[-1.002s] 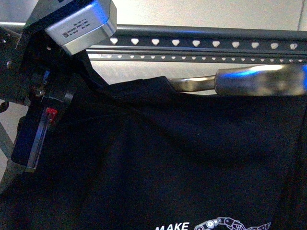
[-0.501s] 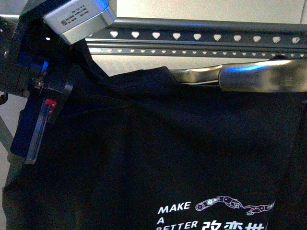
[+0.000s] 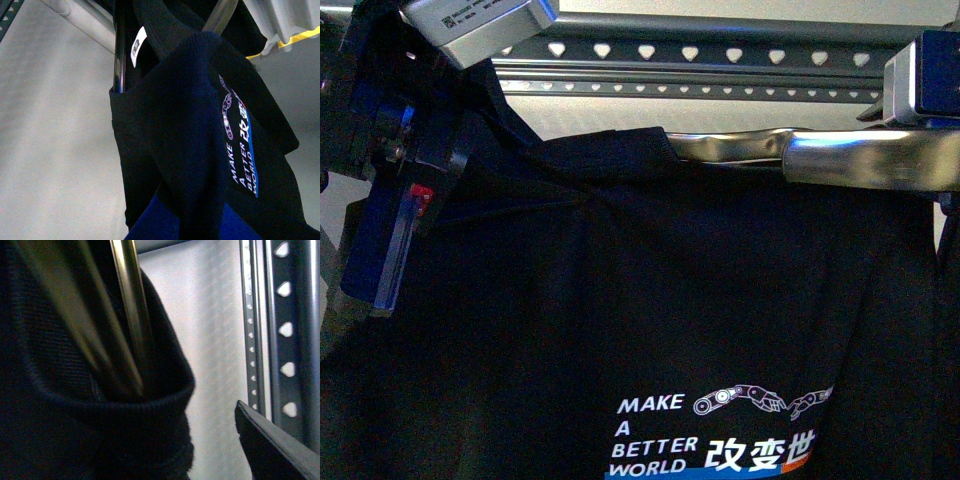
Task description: Hang clothes on hanger
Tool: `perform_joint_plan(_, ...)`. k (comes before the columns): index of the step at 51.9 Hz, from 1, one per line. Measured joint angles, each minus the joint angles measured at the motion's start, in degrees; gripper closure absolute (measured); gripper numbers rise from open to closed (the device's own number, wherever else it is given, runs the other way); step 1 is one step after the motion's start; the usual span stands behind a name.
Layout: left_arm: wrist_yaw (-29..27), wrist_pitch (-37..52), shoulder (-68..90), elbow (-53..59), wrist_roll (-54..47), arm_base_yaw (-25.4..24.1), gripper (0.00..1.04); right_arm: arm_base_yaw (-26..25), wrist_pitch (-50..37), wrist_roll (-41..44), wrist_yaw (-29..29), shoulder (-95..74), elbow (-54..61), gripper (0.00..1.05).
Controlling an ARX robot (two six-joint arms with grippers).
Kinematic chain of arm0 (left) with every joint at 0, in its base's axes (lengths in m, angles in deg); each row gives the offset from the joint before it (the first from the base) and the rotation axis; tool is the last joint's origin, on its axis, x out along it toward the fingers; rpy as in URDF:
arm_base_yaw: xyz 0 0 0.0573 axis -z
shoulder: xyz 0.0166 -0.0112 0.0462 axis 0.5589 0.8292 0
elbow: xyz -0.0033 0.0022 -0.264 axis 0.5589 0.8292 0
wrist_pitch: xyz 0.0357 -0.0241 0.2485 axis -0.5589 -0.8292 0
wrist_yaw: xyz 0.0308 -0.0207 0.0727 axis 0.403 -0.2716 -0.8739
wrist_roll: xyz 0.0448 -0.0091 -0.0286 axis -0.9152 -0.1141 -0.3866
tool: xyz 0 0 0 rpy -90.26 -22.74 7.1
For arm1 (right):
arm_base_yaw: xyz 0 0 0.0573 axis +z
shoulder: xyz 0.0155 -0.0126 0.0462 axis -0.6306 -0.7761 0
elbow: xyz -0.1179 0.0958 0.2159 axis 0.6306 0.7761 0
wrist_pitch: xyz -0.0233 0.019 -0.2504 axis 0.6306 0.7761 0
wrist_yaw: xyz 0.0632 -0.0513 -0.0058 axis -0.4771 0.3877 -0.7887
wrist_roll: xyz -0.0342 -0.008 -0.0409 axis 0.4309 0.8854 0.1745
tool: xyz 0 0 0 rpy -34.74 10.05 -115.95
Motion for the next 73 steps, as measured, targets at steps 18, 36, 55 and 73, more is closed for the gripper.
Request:
perform_joint_plan(18, 1.2, 0.1, 0.0, 0.0, -0.1, 0.0, 0.87, -1.7, -0.4, -2.3, -2.5, -0.2, 3.3, 0.96)
perform_joint_plan(36, 1.6, 0.2, -0.4, 0.0, -0.1, 0.0, 0.28, -6.1, 9.9, -10.2, -2.6, 0.0, 8.0, 0.98)
perform_joint_plan(55, -16.0, 24.6, -1.2, 5.6, 28.5, -0.2, 0.06, -9.5, 0.9, -35.0, -8.2, 2.8, 20.3, 0.98)
perform_joint_plan(73, -42.5, 23.6, -9.7, 6.1, 82.7, -4.9, 0.19, -5.0, 9.4, -69.4, -4.5, 16.6, 21.5, 0.99)
